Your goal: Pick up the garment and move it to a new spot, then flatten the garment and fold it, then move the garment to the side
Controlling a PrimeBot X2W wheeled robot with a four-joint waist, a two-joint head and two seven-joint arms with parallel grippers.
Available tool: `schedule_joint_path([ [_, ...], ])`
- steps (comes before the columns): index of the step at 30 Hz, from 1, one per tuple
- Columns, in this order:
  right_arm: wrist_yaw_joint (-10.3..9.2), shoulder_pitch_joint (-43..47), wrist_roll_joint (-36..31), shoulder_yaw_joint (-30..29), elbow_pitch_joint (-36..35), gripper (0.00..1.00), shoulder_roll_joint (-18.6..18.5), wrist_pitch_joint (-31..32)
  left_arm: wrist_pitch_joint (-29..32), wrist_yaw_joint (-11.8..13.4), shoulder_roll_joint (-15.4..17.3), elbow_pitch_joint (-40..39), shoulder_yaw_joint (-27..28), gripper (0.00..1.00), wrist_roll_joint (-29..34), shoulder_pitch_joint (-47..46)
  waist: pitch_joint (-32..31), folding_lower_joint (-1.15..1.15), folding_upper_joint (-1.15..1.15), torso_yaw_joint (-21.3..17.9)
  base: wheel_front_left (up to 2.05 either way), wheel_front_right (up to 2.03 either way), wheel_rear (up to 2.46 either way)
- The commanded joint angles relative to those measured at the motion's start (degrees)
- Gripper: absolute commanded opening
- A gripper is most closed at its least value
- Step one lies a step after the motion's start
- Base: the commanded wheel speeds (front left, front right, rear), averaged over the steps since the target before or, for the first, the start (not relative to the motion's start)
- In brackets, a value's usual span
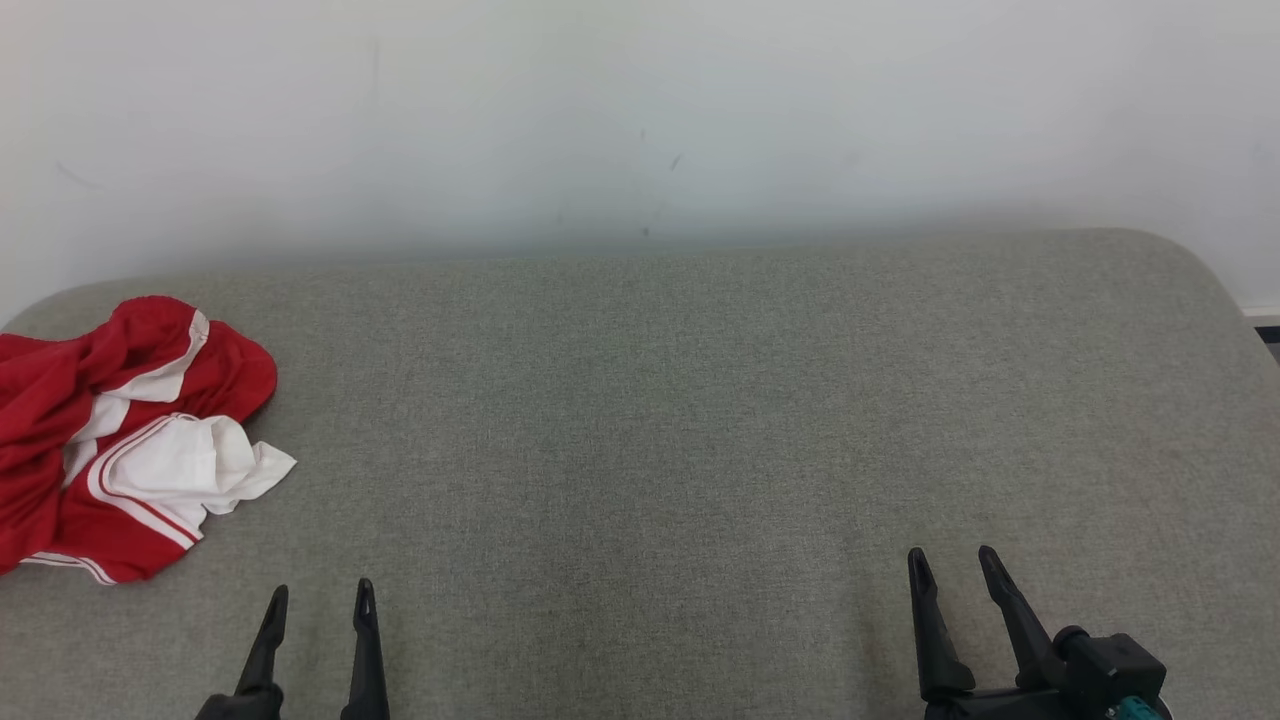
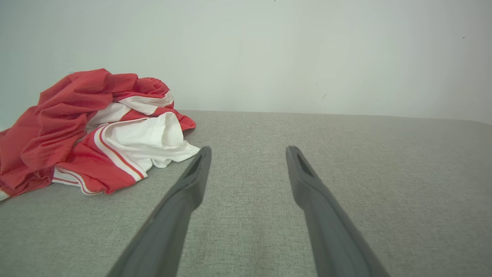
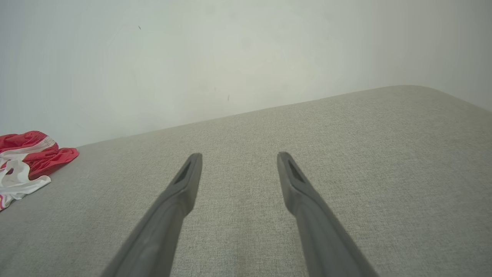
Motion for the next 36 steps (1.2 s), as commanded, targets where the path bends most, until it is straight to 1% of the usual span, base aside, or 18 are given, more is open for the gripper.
schedule_joint_path([
  [1, 0.2, 0.72, -1.17, -0.11, -0.28, 1.0, -0.11, -0.63, -0.52, 0.23, 0.29, -0.5, 0.19, 1.0, 1.38, 0.77, -0.02, 0.0, 0.0, 0.0, 0.0, 0.0, 0.0],
  [6, 0.21, 1.24, -2.68, -0.41, -0.38, 1.0, -0.1, -1.17, -0.91, 0.33, 0.29, -0.89, 0.01, 1.0, 3.08, 1.54, 0.0, 0.0, 0.0, 0.01, 0.0, 0.0, 0.0],
  [10, 0.21, 1.06, -1.97, -0.76, -0.11, 1.0, -0.11, -1.07, -0.82, 0.17, 0.28, -0.88, -0.04, 1.0, 2.69, 1.42, 0.02, 0.0, 0.0, 0.08, 0.0, 0.0, 0.0],
  [14, 0.21, 1.0, -1.67, -0.73, 0.1, 1.0, -0.11, -1.07, -0.82, -0.64, 0.3, -0.3, -0.49, 1.0, 3.77, 1.58, 0.0, 0.0, 0.0, 0.04, 0.0, 0.0, 0.0],
  [16, 0.21, 1.05, -1.52, -0.7, 0.14, 1.0, -0.11, -1.07, -0.82, -0.8, 0.28, -0.13, -0.77, 1.0, 4.8, 1.63, -0.02, 0.0, 0.0, 0.01, 0.0, 0.0, 0.0],
  [20, 0.21, 1.11, -1.27, -0.74, 0.12, 1.0, -0.11, -1.07, -0.82, -0.94, 0.29, -0.3, -0.27, 1.0, 4.94, 1.62, -0.06, 0.0, 0.0, 0.01, 0.0, 0.0, 0.0],
  [36, 0.21, 1.02, -1.19, -0.71, 0.34, 1.0, -0.11, -1.07, -0.82, -0.27, 0.25, -0.5, 0.27, 1.0, 4.21, 1.77, -0.23, 0.0, 0.0, -0.05, 0.0, 0.0, 0.0],
])
